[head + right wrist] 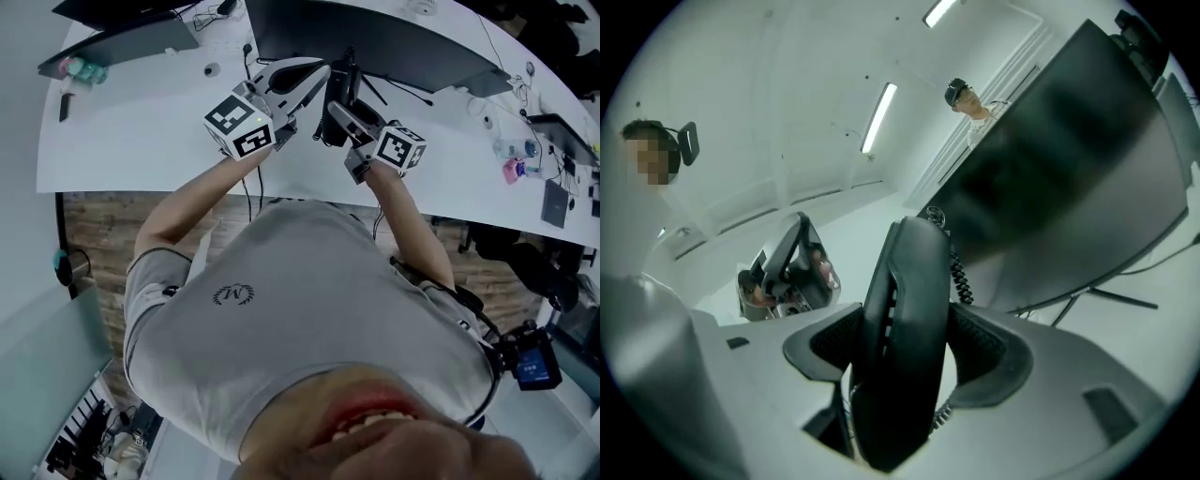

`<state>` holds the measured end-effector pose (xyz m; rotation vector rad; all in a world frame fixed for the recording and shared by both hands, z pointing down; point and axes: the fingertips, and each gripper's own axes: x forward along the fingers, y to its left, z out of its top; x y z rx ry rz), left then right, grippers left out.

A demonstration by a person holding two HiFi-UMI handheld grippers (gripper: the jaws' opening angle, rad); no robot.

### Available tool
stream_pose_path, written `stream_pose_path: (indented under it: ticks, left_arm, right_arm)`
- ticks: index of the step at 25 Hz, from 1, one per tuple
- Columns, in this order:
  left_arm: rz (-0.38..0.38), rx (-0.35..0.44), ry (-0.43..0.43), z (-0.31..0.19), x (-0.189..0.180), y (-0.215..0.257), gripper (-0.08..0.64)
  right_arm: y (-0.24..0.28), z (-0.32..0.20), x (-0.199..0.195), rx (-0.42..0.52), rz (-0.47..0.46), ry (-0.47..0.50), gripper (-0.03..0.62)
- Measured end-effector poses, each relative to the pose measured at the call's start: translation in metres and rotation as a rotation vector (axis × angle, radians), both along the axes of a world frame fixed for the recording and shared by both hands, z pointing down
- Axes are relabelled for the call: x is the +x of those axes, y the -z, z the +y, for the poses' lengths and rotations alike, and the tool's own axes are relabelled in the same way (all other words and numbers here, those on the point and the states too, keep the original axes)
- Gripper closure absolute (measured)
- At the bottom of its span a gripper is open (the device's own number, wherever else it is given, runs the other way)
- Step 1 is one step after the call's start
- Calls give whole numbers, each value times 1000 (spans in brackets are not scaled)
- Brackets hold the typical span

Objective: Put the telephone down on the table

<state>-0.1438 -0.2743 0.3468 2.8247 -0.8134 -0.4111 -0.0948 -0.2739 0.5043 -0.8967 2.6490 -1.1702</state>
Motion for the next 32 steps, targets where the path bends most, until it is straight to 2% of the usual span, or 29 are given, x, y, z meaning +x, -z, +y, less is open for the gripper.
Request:
stream_pose_path:
  ticks: [7,12,19,25,29,32]
  left_arm:
    - [-9,-25,4,-4,-9,0,551]
    - [-40,-57,-13,-3,-9,-1,551]
    - [-74,-42,-14,1,-12,5,551]
    - [-76,-52,-8,-2,-13,1,551]
    - [-96,-52,-11,-6,-12,-3,551]
    - [-109,-57,4,-8,-18,-2,551]
  right_arm:
    - [-63,-1,5,-99,84,-1,296]
    - [-118,10,2,-238,97,13,298]
    - [-182,12,14,-349,132,-31,299]
    - [-243,29,17,-454,200,-10,299]
    - [-288,40,25,-567,217,-10,299]
    - [-309,48,28,-589,233,4,299]
